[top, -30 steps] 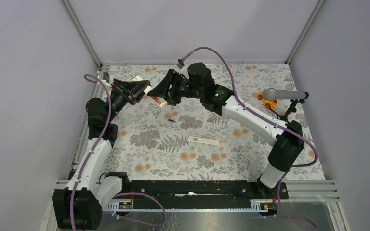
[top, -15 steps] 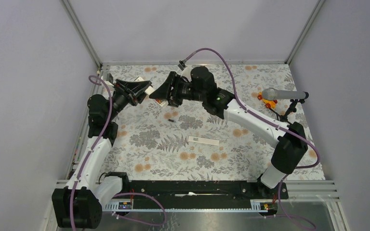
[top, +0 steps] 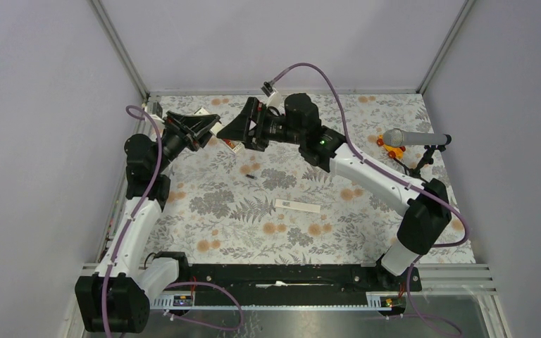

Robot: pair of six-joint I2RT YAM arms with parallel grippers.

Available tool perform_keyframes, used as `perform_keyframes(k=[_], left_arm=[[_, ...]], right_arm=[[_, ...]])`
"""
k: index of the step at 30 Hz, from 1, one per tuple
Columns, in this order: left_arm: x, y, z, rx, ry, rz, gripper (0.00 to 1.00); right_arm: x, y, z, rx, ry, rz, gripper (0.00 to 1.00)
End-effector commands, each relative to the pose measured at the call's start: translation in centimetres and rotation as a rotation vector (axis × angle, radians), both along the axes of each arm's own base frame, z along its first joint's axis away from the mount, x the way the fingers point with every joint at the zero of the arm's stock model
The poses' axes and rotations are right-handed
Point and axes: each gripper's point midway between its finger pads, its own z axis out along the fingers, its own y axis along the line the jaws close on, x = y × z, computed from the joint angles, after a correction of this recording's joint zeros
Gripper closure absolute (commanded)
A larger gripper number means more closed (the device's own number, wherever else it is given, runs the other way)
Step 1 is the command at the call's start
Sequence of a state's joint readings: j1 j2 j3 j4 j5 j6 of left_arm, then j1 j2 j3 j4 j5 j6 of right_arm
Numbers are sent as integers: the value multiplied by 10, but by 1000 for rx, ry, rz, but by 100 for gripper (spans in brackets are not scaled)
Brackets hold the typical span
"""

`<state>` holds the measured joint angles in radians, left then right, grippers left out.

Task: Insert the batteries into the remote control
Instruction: Load the battery into the remote control.

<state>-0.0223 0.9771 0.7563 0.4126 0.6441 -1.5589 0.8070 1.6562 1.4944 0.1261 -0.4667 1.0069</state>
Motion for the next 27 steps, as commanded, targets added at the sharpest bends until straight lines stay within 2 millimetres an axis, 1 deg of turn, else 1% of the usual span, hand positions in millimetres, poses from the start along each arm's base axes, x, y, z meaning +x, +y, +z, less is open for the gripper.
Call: perform_keyframes(k=[1, 3, 6, 9, 11, 17, 18, 19, 20, 21, 22, 24, 25, 26, 27], left_arm=[[-4, 0, 12, 35, -96, -11, 100], [-4, 0, 11, 35, -98, -11, 100], [-4, 0, 14, 40, -109, -13, 100], [-3, 0, 16, 41, -110, -15, 100], [-2, 0, 16, 38, -108, -13, 100], [-1, 1, 17, 31, -102, -13, 100], [-1, 1, 18, 30, -105, -13, 100], [-1, 1, 19, 30, -105, -14, 100], [-1, 1, 18, 32, -104, -13, 100], [-1, 1, 19, 36, -107, -12, 100], [-1, 1, 18, 42, -106, -9, 100], [0, 2, 14, 67, -102, -2, 100], [3, 6, 10, 91, -97, 16, 100], [6, 13, 4, 135, -91, 47, 100], [9, 19, -5, 212, -96, 79, 100]], right_arm=[[-5, -14, 49, 103, -136, 17, 2], [-5, -13, 43, 102, -117, 29, 7], [-6, -9, 34, 90, -103, 58, 20], [-3, -6, 21, 67, -94, 63, 39], [-3, -5, 18, 70, -103, 72, 48], [0, -4, 8, 49, -107, 70, 69], [0, -4, 7, 45, -105, 69, 71], [1, -3, 6, 44, -103, 69, 72], [1, -3, 5, 42, -102, 68, 71], [2, -3, 5, 41, -101, 63, 66], [3, -4, 7, 42, -104, 55, 55], [5, -7, 12, 43, -130, 32, 27], [7, -9, 14, 37, -153, 18, 18], [8, -12, 16, 23, -175, 3, 12], [11, -15, 17, 5, -199, -14, 9]])
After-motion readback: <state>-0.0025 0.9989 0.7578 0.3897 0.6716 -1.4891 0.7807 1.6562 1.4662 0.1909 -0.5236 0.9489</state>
